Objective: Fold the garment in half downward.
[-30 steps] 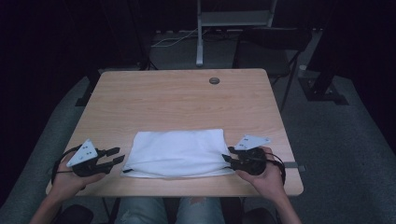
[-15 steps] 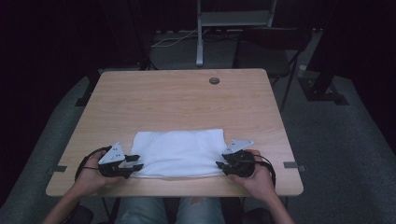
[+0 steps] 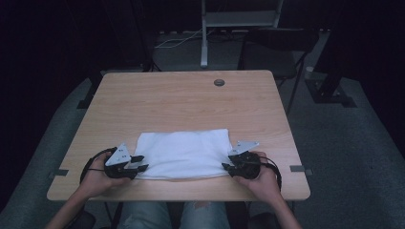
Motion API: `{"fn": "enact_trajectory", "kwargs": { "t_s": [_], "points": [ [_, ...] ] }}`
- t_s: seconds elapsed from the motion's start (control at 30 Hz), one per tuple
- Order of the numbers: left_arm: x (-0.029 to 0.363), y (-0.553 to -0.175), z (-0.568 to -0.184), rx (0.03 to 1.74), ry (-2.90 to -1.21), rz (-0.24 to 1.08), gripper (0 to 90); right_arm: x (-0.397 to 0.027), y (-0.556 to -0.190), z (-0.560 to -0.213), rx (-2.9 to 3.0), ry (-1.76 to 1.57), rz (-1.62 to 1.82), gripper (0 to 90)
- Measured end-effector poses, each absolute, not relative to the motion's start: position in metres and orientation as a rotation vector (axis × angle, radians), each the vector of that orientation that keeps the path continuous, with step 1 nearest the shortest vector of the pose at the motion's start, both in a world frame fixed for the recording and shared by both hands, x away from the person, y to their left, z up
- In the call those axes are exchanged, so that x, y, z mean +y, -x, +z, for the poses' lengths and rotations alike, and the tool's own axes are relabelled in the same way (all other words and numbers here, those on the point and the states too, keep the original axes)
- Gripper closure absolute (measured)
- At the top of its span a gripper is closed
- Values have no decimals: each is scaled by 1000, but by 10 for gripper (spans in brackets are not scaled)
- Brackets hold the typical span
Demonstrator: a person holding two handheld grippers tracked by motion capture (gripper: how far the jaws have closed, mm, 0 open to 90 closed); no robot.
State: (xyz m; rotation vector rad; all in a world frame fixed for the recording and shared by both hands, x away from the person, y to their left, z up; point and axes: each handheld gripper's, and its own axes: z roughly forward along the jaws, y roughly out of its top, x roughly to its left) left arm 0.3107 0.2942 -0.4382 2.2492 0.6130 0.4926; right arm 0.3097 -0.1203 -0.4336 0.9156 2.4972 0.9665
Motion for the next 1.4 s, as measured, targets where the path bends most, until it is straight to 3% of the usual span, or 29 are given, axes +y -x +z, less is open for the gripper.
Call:
{"fn": "enact_trajectory", "kwargs": {
  "t_s": [0.77, 1.1, 1.4],
  "points": [
    [285, -359, -435, 680, -2250, 542, 572, -122, -353, -432, 2461, -995, 937, 583],
    [275, -388, -417, 772, -2144, 608, 426, -108, -379, -403, 2375, -1011, 971, 477],
    [263, -432, -423, 852, -2190, 587, 408, -89, -430, -413, 2412, -1133, 886, 409]
  ]
}}
